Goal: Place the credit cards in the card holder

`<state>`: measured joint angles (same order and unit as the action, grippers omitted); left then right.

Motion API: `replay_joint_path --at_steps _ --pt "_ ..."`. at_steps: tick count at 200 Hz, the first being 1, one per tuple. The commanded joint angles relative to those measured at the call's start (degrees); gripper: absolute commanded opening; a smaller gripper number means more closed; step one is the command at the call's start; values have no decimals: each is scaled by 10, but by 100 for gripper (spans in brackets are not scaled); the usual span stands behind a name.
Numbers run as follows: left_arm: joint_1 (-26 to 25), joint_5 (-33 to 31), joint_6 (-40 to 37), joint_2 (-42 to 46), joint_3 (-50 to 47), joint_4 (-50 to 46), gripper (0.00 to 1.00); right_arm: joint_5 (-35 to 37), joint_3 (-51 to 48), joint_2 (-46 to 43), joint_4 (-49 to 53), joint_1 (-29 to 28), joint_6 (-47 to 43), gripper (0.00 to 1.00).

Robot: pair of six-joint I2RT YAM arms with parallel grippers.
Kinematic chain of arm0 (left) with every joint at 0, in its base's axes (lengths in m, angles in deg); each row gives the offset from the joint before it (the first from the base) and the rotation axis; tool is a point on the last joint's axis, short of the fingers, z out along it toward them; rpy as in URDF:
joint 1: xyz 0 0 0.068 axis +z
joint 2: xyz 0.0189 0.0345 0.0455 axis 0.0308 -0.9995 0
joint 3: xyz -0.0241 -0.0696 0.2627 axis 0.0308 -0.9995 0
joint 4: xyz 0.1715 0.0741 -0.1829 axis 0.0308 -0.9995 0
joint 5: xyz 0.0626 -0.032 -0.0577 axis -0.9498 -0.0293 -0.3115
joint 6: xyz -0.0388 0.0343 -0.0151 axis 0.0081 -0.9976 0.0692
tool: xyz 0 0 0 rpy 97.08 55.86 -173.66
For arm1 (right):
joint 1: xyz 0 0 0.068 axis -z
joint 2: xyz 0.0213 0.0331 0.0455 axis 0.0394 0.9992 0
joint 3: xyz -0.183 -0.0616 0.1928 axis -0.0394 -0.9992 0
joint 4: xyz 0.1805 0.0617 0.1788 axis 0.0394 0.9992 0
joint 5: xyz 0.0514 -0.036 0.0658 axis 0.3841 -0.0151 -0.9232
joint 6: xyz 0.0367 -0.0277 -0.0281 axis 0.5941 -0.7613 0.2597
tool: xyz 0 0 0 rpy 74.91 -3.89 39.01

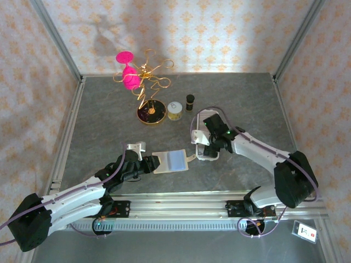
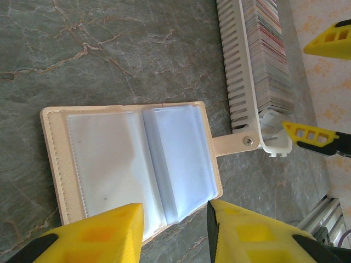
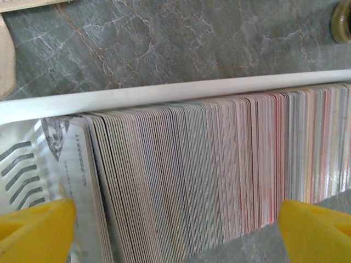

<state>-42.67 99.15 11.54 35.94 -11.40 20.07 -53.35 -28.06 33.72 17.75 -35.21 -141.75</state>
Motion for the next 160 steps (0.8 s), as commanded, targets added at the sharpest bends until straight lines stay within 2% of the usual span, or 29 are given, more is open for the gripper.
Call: replay_joint_path --at_steps 1,32,94,122,137,160 --pt "-2 6 -5 2 -3 17 36 -17 28 19 -13 0 -13 93" --pt "-2 4 -5 3 -6 17 36 -42 35 36 -2 -2 -9 95" --pt "-2 3 -6 5 -9 16 36 -32 49 75 9 -12 -20 96" --pt "-2 1 -5 11 -10 14 36 -31 53 89 5 -15 -22 99" --pt "-2 0 -5 13 -11 14 36 -18 54 96 -3 -15 -27 97" --pt "-2 1 -4 13 -11 14 36 12 58 98 -8 -15 -35 86"
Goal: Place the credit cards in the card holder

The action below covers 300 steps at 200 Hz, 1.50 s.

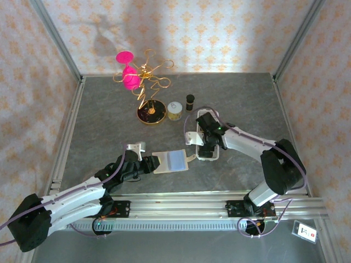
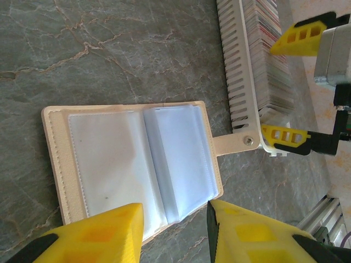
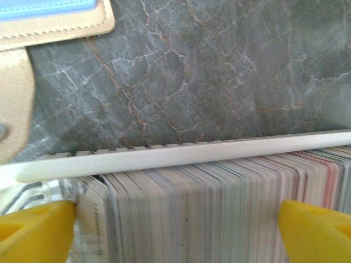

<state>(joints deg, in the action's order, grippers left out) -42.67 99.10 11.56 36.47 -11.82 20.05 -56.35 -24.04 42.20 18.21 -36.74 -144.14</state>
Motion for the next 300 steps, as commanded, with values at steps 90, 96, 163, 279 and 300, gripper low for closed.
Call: replay_joint_path --at_steps 90,96,163,279,300 --pt "-2 3 0 13 -9 16 36 62 -2 -31 -4 0 -19 48" --pt "-2 3 0 13 -9 16 36 62 -1 -32 -4 0 -20 47" --pt "-2 4 0 14 -7 15 35 61 10 -40 12 -1 -16 36" --pt "-2 6 4 11 -7 20 33 65 -4 -72 4 -2 -15 18" --pt "-2 8 5 10 -8 22 33 60 -4 -77 6 -2 -12 16"
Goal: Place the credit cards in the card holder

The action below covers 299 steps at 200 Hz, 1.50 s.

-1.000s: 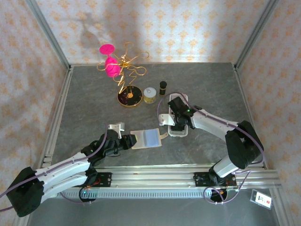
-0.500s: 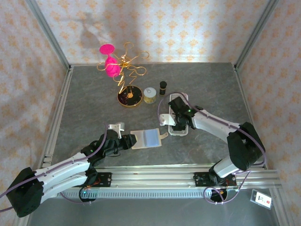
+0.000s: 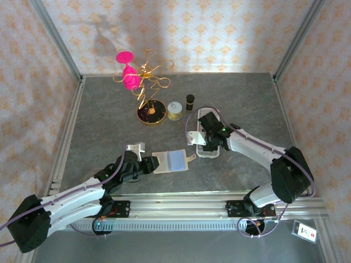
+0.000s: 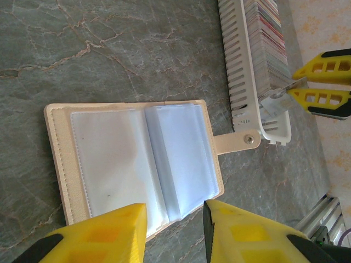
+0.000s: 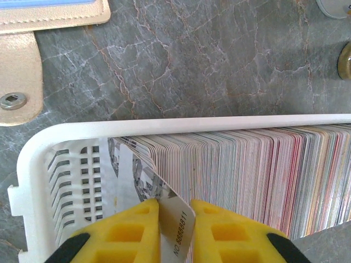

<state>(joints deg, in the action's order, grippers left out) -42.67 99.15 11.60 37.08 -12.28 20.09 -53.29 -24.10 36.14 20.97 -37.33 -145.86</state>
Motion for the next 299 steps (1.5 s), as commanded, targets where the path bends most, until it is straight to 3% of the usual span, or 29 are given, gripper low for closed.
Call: replay_joint_path --at_steps 1,66,107,149,185,205,268,299 --pt "-2 8 4 4 -3 22 33 30 -4 -16 -22 4 6 16" --pt "-2 10 2 3 -1 22 33 7 4 -45 17 -1 32 3" --pt "-2 16 -6 3 7 19 34 -30 24 -62 75 -11 82 1" --pt "-2 21 -30 8 33 10 51 -56 45 -90 102 -18 133 0" --pt "-2 45 -48 13 66 37 68 -119 83 -126 74 -18 280 0" --pt "-2 62 -51 11 82 79 74 -158 82 -150 15 -18 408 0" --pt "-2 93 -10 -2 106 254 74 -306 -12 -280 -215 -16 753 0" --pt "-2 130 12 -18 123 314 70 -390 -46 -306 -298 -16 847 0"
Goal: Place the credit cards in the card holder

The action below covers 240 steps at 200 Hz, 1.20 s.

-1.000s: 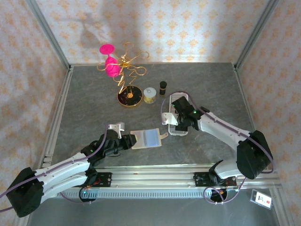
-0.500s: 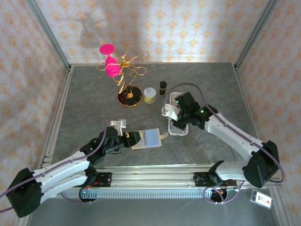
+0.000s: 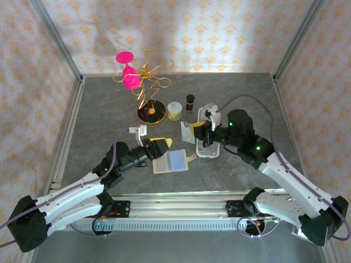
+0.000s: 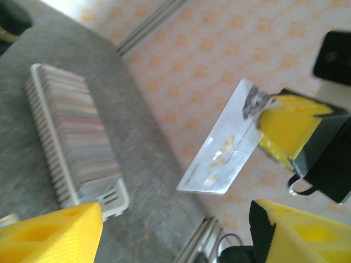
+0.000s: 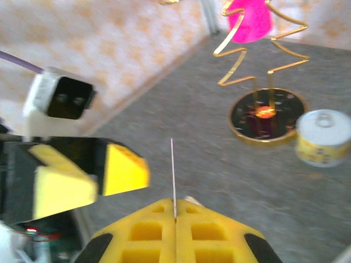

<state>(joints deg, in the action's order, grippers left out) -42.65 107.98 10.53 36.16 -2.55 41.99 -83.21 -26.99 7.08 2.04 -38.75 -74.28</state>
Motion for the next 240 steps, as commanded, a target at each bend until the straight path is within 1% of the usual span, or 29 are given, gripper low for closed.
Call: replay_joint_path --at_steps 1,12,29,50,58,69,77,96,112,133,147,155,167,173,178,179,181,183,184,185,188,192,196,203,213,240 --pt "-2 43 24 -10 26 97 70 -94 -16 -15 -110 -2 134 0" --pt "-2 67 35 -16 30 124 68 -109 -19 -15 -124 -2 159 0" --pt "-2 96 53 -20 28 169 65 -121 -20 -18 -139 -2 170 0" --pt "-2 106 55 -18 29 171 59 -137 -34 -22 -185 -2 193 0" --pt "-2 113 56 -19 29 176 58 -143 -33 -19 -192 -2 196 0" --pt "-2 122 58 -20 31 179 52 -150 -34 -14 -201 -2 203 0" --pt "-2 124 59 -20 32 180 49 -156 -34 -11 -208 -3 207 0" --pt "-2 133 61 -21 32 189 45 -164 -31 -4 -218 -4 212 0" --pt "-2 138 64 -23 32 195 34 -164 -32 -2 -230 -5 219 0" --pt "-2 148 66 -25 32 206 23 -165 -35 3 -242 -6 226 0" --pt "-2 147 69 -24 30 213 11 -153 -38 3 -244 -8 231 0" --pt "-2 139 82 -21 22 227 8 -143 -43 1 -250 -7 237 0" --pt "-2 130 103 -24 5 276 5 -127 -57 -5 -272 -7 260 0" --pt "-2 123 110 -25 0 281 3 -122 -68 -9 -296 -7 277 3" --pt "-2 117 114 -24 -3 281 1 -114 -79 -13 -318 -8 294 9" --pt "-2 116 115 -24 -3 282 1 -112 -81 -14 -323 -8 299 11" --pt "-2 114 117 -24 -4 284 1 -108 -85 -15 -332 -9 307 18" --pt "-2 111 120 -24 -6 286 0 -106 -88 -16 -337 -10 311 19" --pt "-2 109 121 -25 -7 288 0 -103 -91 -17 -342 -10 315 22" --pt "-2 108 123 -25 -8 290 0 -99 -96 -19 -353 -11 324 28" --pt "-2 103 127 -25 -11 297 0 -92 -105 -21 -368 -14 336 35" --pt "-2 97 132 -25 -16 305 0 -84 -115 -24 -387 -16 352 42" --pt "-2 91 137 -25 -19 312 0 -77 -125 -27 -408 -19 366 47" --pt "-2 79 144 -24 -25 323 0 -64 -139 -32 -435 -25 384 49" --pt "-2 67 153 -23 -31 333 0 -42 -159 -38 -467 -34 405 50" --pt "-2 61 165 -23 -32 348 0 -5 -191 -45 -517 -57 436 47"
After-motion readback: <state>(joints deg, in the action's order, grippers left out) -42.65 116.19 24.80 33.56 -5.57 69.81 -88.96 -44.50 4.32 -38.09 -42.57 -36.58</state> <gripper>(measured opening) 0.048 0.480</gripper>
